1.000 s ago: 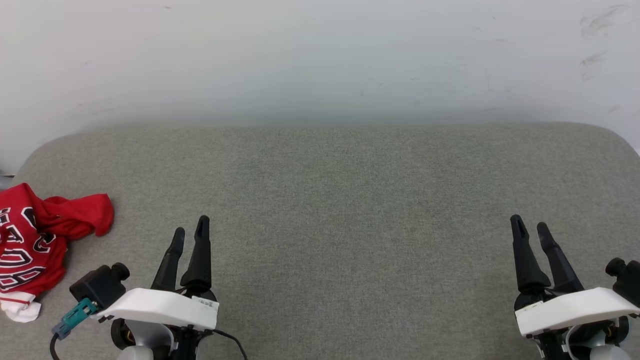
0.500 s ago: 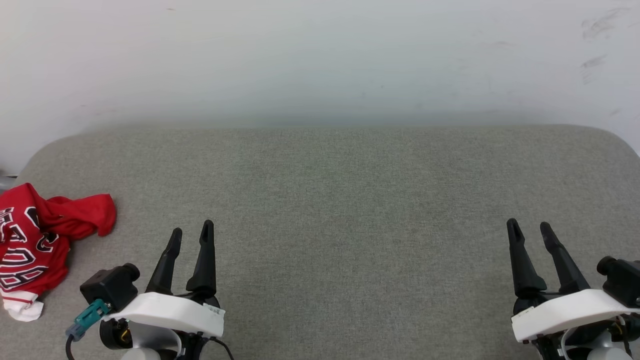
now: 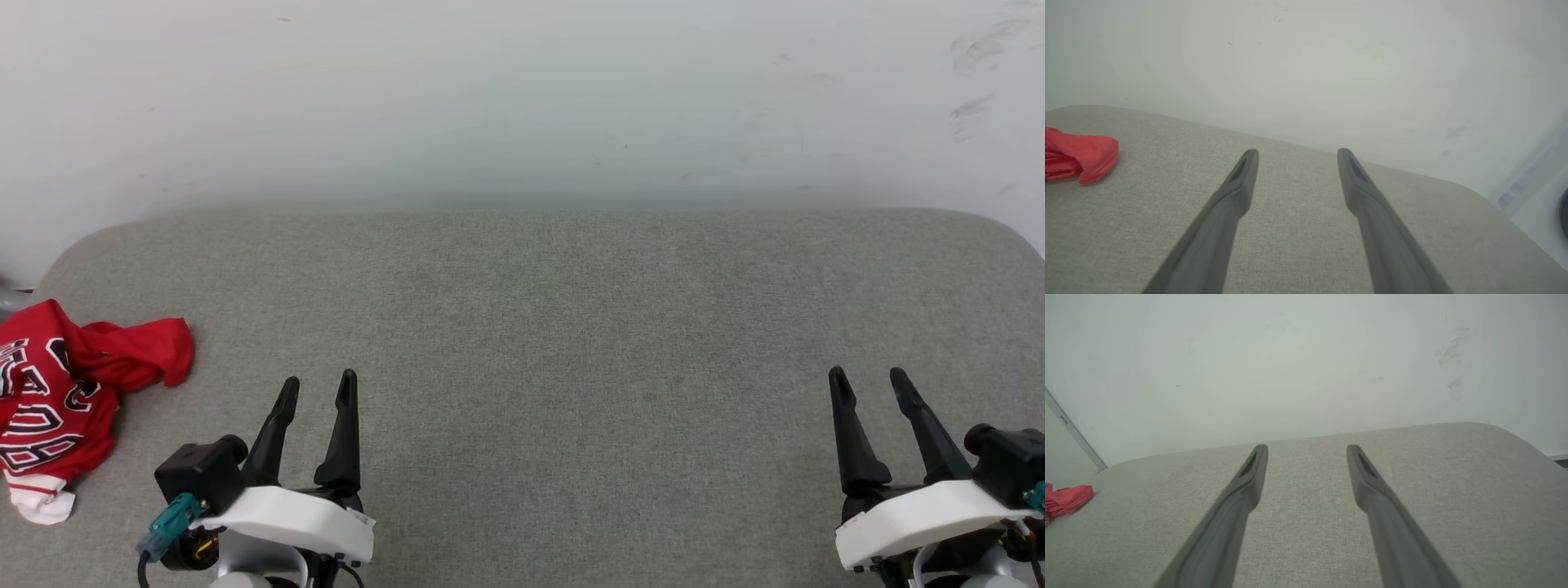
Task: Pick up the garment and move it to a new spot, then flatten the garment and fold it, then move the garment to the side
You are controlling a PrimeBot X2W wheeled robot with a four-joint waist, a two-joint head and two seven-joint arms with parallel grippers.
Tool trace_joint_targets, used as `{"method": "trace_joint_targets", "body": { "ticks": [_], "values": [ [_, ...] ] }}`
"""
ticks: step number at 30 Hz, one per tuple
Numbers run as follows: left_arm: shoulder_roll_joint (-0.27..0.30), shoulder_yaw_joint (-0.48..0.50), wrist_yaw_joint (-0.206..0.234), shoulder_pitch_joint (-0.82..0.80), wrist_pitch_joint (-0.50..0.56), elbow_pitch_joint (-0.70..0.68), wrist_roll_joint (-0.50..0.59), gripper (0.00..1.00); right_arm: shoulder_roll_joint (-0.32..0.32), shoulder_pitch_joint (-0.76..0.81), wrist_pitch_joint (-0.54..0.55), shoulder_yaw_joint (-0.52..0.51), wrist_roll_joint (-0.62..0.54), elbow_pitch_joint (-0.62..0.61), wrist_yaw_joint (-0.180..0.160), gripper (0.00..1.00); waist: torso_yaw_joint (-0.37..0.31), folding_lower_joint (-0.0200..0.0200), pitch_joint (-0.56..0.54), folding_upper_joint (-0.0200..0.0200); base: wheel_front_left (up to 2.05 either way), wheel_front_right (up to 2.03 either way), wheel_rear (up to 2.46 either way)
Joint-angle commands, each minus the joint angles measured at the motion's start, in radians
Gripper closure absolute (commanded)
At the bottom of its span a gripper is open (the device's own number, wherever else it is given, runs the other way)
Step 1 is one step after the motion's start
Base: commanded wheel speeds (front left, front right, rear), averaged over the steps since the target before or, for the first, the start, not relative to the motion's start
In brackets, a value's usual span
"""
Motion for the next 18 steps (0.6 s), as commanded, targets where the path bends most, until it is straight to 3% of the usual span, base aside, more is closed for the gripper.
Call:
{"method": "trace_joint_targets", "body": {
  "ticks": [1, 18],
  "values": [
    [0.005, -0.002, 0.000, 0.005, -0.010, -0.003, 0.022, 0.00, 0.002, 0.001, 0.003, -0.002, -0.022, -0.013, 0.000, 0.00, 0.001, -0.0001, 0.000, 0.0000, 0.00, 0.00, 0.00],
    [0.001, -0.002, 0.000, -0.001, -0.047, 0.037, 0.152, 0.00, 0.004, 0.021, 0.002, -0.012, -0.117, -0.034, 0.000, 0.00, 0.003, -0.0001, -0.007, 0.0000, 0.00, 0.00, 0.00]
  ]
}}
